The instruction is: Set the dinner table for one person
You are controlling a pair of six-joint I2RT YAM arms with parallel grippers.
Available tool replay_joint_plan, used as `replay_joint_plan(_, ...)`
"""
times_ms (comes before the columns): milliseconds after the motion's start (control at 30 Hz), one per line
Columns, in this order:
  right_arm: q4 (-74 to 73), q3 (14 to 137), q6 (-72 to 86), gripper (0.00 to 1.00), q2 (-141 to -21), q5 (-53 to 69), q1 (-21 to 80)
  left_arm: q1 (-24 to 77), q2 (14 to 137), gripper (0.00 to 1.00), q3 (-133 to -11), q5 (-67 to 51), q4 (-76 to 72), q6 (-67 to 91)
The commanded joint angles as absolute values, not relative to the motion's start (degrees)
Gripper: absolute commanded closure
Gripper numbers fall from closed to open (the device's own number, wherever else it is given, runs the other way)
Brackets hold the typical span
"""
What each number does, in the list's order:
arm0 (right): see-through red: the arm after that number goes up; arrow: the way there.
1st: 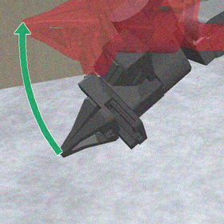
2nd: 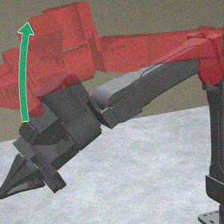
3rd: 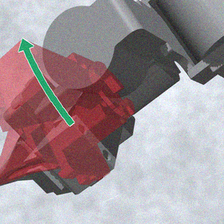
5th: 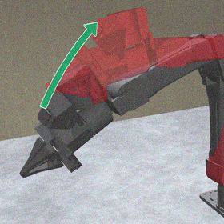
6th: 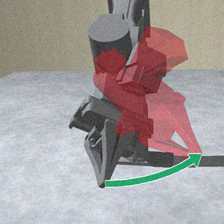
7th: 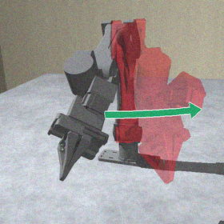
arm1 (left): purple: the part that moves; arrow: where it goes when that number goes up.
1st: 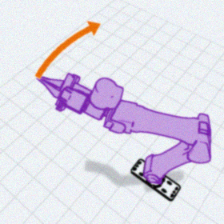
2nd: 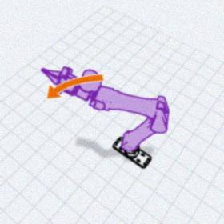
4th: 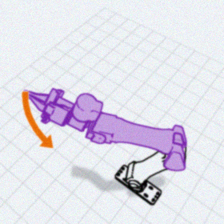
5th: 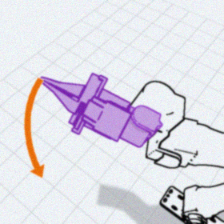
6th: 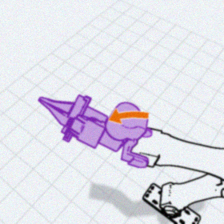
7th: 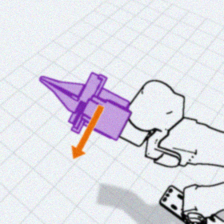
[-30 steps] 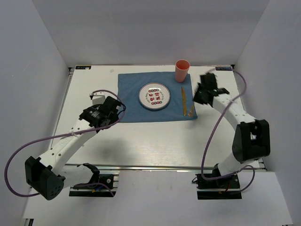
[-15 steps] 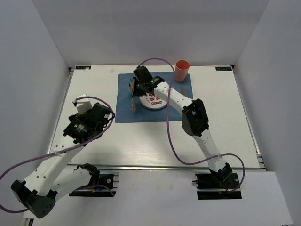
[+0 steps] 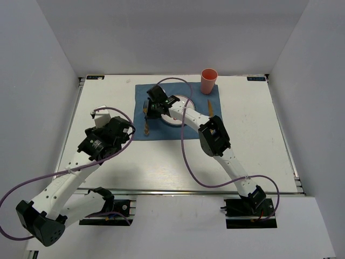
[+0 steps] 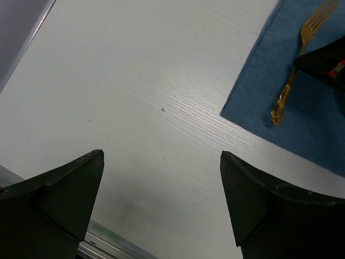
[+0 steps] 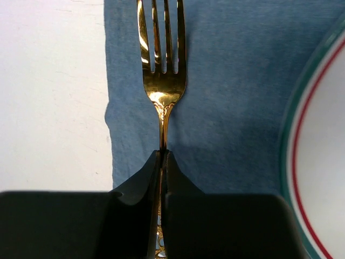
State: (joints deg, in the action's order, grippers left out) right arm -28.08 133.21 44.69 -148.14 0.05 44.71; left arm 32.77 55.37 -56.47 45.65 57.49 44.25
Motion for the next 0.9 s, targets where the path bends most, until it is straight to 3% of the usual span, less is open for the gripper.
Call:
replay_joint_plan(0, -25.4, 137.02, 46.32, 1.0, -149.59, 0.26, 45.0, 32.7, 54.14, 0.02, -55.55, 44.39, 55.46, 42.45)
replay_joint_plan(433, -26.63, 135.97, 46.41, 1.0, -149.68, -3.96, 45.44, 32.7, 53.52, 0.02, -55.28, 43.15, 54.32, 41.22)
replay_joint_plan(567, -25.75, 135.88, 46.49, 0.71, -149.68, -3.43, 45.7, 32.7, 53.44, 0.02, -55.28, 42.98, 54.41, 41.22)
replay_joint_plan(600, -25.49, 135.97, 46.49, 0.57, -149.59, -3.34, 45.79, 32.7, 53.44, 0.02, -55.2, 43.07, 54.4, 41.22)
replay_joint_plan(633, -25.31, 136.14, 46.32, 0.5, -149.42, -3.34, 45.88, 32.7, 53.35, 0.02, -55.2, 43.07, 54.4, 41.22)
replay_joint_plan(700, -25.05, 136.14, 46.32, 0.37, -148.54, -3.43, 45.79, 32.7, 53.26, 0.02, -55.2, 43.07, 54.41, 41.31)
replay_joint_plan(833, -24.61, 135.27, 45.88, 0.26, -145.03, -2.99, 45.97, 32.7, 52.82, 0.02, -55.37, 43.85, 55.02, 41.83)
replay_joint_plan(867, -24.52, 134.48, 45.62, 0.17, -142.06, -2.81, 46.14, 32.7, 52.47, 0.02, -55.37, 44.21, 55.02, 42.1)
